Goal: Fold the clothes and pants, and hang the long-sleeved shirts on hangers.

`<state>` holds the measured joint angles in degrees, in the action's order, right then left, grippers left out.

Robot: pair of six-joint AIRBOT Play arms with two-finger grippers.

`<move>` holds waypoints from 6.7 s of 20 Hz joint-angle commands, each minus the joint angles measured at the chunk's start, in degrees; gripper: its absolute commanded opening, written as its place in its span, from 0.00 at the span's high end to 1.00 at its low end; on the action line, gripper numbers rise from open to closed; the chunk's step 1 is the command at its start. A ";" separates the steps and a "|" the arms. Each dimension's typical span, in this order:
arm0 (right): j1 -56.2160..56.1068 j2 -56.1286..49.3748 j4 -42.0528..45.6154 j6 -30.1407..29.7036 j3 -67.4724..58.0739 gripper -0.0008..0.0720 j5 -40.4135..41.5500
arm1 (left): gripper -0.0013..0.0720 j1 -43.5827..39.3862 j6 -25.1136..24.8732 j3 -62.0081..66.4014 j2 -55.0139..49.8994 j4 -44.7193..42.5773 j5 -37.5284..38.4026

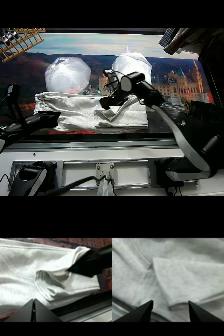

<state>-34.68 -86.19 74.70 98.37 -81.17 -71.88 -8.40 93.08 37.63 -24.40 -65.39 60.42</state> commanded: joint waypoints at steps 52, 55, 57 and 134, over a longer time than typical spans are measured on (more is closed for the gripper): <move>40.04 23.56 2.58 -5.84 -3.80 0.94 -24.04 | 0.94 -45.35 -17.46 10.73 -63.80 39.15 -41.24; 40.04 23.56 3.98 -5.42 -8.37 0.94 -24.96 | 0.94 -46.25 -17.49 14.97 -66.66 40.63 -42.49; 40.04 23.52 3.96 -5.42 -8.59 0.94 -25.51 | 0.94 -46.23 -17.49 17.75 -68.74 42.18 -42.71; 22.40 -5.03 -49.57 -33.24 29.97 0.93 18.18 | 0.42 7.37 10.45 -6.32 7.67 -10.45 -4.72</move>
<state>-10.72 -91.02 27.57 66.13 -50.33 -54.85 -1.06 103.66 31.31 -16.62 -75.85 56.14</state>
